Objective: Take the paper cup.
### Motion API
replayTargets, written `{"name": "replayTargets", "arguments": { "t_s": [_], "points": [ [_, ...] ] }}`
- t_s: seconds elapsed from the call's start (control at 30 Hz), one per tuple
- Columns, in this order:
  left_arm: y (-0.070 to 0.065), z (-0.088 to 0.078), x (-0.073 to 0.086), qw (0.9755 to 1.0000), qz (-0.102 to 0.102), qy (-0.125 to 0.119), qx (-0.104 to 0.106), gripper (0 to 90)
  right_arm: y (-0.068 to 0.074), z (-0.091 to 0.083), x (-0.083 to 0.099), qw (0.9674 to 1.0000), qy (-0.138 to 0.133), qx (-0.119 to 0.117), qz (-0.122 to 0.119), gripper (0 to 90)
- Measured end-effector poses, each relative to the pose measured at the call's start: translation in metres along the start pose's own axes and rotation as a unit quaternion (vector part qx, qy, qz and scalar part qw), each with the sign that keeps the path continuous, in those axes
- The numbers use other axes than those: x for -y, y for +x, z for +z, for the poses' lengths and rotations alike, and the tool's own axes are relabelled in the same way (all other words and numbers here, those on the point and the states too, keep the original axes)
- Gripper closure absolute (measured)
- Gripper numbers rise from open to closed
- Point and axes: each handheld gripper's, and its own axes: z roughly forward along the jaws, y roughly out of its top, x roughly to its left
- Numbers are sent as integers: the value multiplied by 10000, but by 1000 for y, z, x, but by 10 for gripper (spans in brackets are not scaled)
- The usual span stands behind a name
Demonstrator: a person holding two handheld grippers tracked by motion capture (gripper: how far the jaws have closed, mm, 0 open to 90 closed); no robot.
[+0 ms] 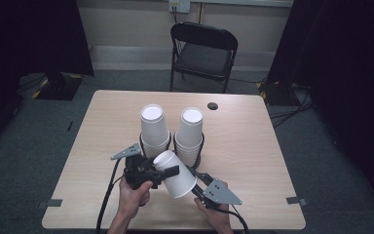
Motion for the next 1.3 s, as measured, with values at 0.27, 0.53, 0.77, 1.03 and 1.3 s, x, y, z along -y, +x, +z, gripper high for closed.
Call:
{"name": "replayTargets", "arguments": {
  "t_s": [0.27,0.53,0.77,1.03,1.3],
  "points": [
    [-1,-4,1,9998,163,50,-124,113,1,-1,-2,10000,54,-66,35,847],
    [0,-8,4,9998,196,-55,-49,90,2,-2,-5,9999,6,-95,81,857],
    [-2,-14,4,9988,420,-130,-235,53,2,-3,-6,9999,6,-49,96,859],
    [-1,-25,4,9965,697,-228,-401,97,-1,-10,-7,9998,178,46,67,859],
    [1,-32,8,9937,996,-243,-446,153,-3,-11,-6,9988,447,-40,201,860]
  ]
}}
